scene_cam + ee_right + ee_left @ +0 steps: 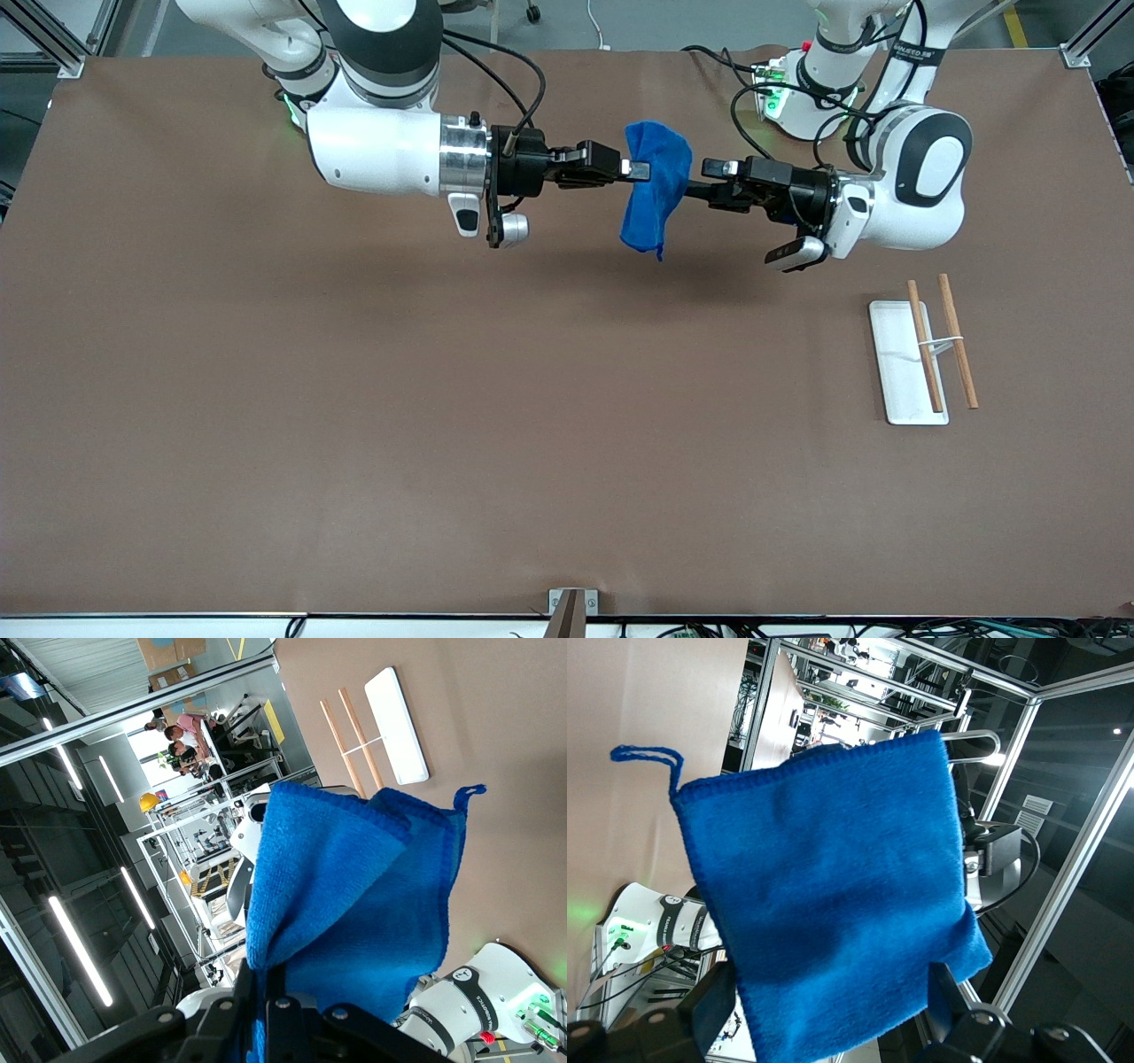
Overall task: Right arm passes towel to left arm to hang
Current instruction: 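Open the right gripper and pull it back while the left gripper holds the towel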
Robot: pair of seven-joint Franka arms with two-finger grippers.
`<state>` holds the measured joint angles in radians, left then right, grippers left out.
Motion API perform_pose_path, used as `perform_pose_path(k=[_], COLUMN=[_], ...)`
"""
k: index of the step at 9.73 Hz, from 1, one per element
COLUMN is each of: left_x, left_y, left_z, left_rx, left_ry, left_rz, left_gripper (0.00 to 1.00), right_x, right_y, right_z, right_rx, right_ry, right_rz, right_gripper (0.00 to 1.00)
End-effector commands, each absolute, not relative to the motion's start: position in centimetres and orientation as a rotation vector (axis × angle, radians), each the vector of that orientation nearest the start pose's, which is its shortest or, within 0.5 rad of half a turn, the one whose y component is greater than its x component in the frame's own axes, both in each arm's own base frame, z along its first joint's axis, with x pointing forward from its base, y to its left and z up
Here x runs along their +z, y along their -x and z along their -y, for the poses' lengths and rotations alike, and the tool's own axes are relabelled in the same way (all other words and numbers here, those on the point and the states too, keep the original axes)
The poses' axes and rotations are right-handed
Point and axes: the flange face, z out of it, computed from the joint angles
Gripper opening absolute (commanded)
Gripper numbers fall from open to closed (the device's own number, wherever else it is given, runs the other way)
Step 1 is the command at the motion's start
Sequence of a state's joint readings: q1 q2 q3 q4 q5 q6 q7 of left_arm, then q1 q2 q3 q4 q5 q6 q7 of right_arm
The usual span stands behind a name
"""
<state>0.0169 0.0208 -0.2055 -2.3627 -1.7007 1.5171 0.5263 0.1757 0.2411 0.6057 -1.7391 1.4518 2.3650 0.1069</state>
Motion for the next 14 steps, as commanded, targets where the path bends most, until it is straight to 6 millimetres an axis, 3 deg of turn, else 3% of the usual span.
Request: perform_pose_path(k=[1,4,5,7,8,9,10,14], left_x=[35.1,34.3,34.5,34.6,34.6,34.8,35.2,36.4], left_y=[-44.0,-43.9,-44.1,-44.3,-44.4,-44.6,-44.9,-46.4], left_z=[20.5,20.7,20.7,20.7,20.8,20.7,20.8,20.3], left_rx=[-0.343,-0.343,-0.333,-0.317,-0.314,-0.313,-0.313,-0.295], left_ry=[-1.458,-1.453,-1.441,-1.432,-1.432,-1.445,-1.463,-1.568], left_rz=[-0.15,-0.158,-0.165,-0.168,-0.163,-0.15,-0.122,-0.033], left_gripper=[0.93,0.86,0.79,0.46,0.34,0.12,0.0,0.0], right_x=[51.7,51.7,51.7,51.7,51.7,51.7,51.7,51.7], right_y=[-48.2,-48.2,-48.3,-48.2,-48.3,-48.3,-48.3,-48.4], right_z=[-45.3,-45.3,-45.2,-45.3,-45.2,-45.2,-45.2,-45.1], right_rx=[0.304,0.304,0.303,0.304,0.301,0.302,0.302,0.301], right_ry=[1.775,1.775,1.774,1.775,1.776,1.775,1.775,1.775], right_rz=[-0.299,-0.299,-0.3,-0.299,-0.3,-0.299,-0.299,-0.3], right_gripper=[0.0,0.0,0.0,0.0,0.0,0.0,0.0,0.0])
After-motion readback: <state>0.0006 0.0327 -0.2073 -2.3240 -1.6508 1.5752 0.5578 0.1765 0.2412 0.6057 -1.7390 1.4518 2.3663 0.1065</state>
